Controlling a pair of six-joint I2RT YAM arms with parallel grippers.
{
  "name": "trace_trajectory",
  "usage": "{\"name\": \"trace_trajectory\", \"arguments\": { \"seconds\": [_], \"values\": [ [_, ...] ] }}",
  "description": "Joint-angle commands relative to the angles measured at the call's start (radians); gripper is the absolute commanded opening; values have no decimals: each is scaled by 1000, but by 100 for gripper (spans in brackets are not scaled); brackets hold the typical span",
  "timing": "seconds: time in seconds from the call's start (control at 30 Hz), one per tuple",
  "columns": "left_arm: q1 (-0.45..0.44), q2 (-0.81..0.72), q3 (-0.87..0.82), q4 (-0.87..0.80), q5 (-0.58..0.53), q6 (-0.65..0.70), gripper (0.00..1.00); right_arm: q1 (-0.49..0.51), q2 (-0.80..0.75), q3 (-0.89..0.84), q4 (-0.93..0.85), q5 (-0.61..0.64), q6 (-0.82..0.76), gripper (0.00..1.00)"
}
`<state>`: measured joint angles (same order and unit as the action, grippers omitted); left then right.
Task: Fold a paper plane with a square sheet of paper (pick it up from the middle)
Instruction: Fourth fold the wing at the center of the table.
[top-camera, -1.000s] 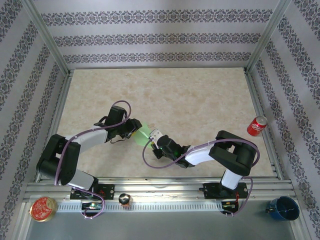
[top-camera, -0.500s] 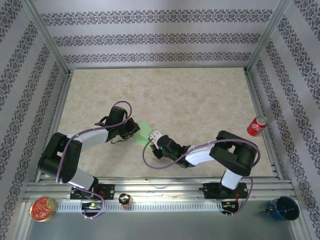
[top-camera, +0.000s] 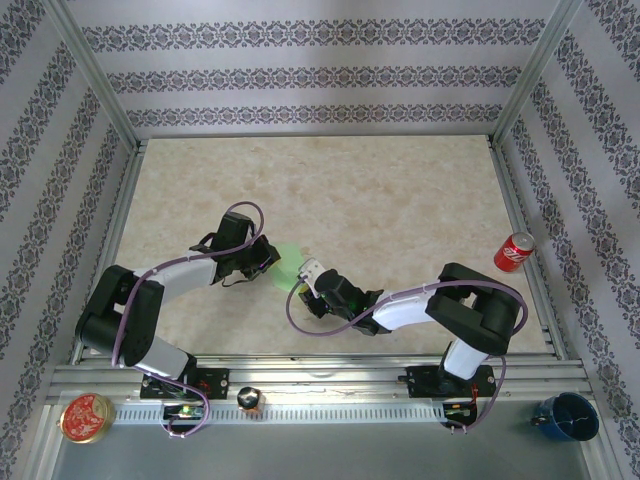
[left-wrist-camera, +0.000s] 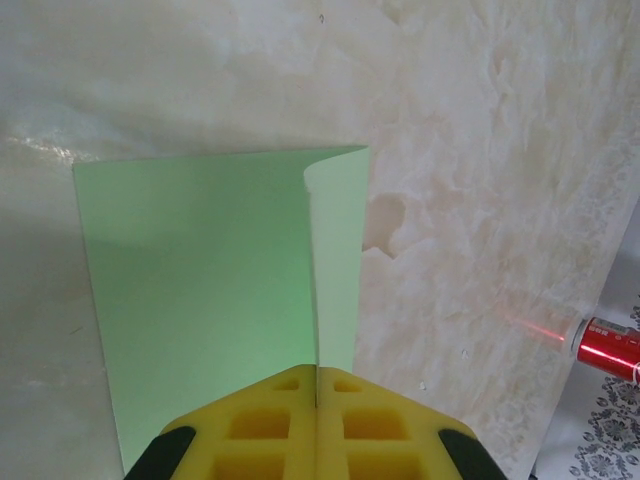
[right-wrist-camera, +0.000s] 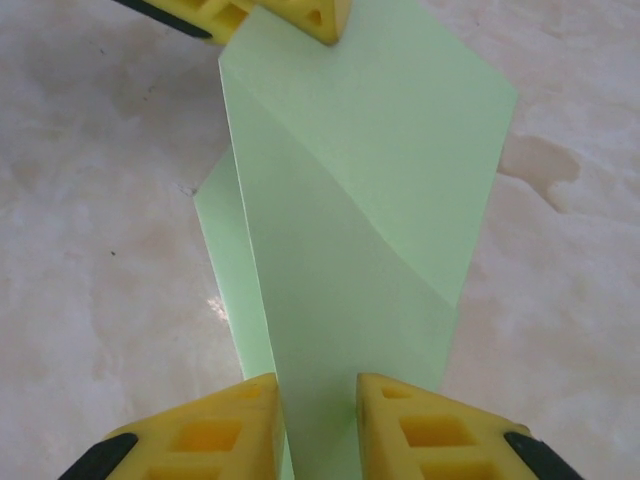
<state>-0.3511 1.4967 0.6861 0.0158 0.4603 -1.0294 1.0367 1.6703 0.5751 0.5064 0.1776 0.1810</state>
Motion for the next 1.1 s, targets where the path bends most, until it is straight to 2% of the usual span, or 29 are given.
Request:
{"name": "trace_trajectory", "arguments": {
  "seconds": [0.0,0.2,0.37,0.67,1.07],
  "values": [
    [8,-34,-2,44,9,-17,0,6,-26,40,-67,45,27,27],
    [8,-38,-3,47,9,-20,0,14,-12,85,-150,63,35,24],
    [8,-38,-4,48,9,-18,0,14,-12,91,-151,57,44,19],
    [8,-38,-5,49,10,-20,0,14,-4,103,-175,49,58,18],
    [9,-36,-5,46,6,-20,2,7,6,105,-158,27,78,8]
  ]
}}
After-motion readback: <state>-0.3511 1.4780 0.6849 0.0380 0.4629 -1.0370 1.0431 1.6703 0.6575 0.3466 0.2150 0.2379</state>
